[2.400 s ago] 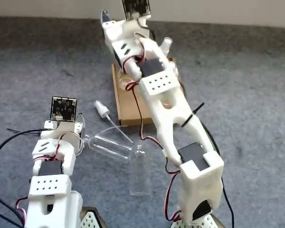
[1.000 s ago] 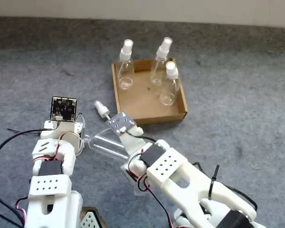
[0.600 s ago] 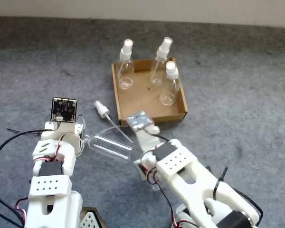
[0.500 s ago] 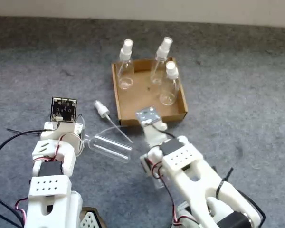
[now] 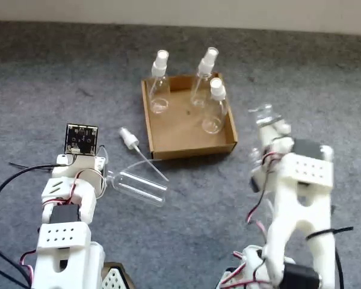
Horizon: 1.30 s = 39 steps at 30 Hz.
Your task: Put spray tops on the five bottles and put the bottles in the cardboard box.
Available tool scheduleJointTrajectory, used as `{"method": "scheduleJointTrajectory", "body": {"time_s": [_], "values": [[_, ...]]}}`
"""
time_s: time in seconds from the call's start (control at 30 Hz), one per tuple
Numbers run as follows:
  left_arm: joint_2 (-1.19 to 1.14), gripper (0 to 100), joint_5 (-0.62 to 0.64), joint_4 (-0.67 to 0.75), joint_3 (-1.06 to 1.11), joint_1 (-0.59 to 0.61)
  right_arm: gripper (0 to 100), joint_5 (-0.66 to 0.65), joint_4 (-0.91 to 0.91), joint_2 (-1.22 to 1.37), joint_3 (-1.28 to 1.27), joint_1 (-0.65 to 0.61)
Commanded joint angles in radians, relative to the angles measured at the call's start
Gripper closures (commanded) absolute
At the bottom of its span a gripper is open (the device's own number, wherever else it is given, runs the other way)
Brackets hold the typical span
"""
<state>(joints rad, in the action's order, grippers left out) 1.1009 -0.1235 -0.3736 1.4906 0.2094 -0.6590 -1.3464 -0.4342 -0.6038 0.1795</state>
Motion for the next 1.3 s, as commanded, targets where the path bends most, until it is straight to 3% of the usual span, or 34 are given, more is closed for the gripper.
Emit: {"method": "scheduleJointTrajectory", "body": {"time_s": [0.0, 0.27, 0.5, 0.67, 0.8, 0.93, 1.27], "values": [[0.004, 85, 0.002, 0.017, -0.007, 0.002, 98.2, -0.035, -0.007, 0.217, 0.191, 0.067], [0.004, 85, -0.003, -0.031, -0.053, 0.008, 97.8, -0.031, 0.05, 0.73, 0.59, 0.142], [-0.073, 85, -0.003, -0.462, -0.464, -0.008, 87.4, -0.037, 0.044, 0.822, 0.688, 0.179], [-0.453, 85, 0.008, -0.694, -0.868, -0.013, 86.9, -0.035, 0.039, 0.82, 0.69, 0.173], [-0.785, 85, 0.107, -0.819, -1.138, -0.013, 79.2, -0.034, 0.038, 0.82, 0.688, 0.174], [-0.993, 85, 0.216, -0.842, -1.294, -0.035, 72.7, -0.032, -0.019, 0.82, 0.696, 0.177], [-1.28, 84, 0.597, -0.809, -1.48, -0.168, 72.6, 0.046, -0.081, 0.826, 0.819, 0.154]]}}
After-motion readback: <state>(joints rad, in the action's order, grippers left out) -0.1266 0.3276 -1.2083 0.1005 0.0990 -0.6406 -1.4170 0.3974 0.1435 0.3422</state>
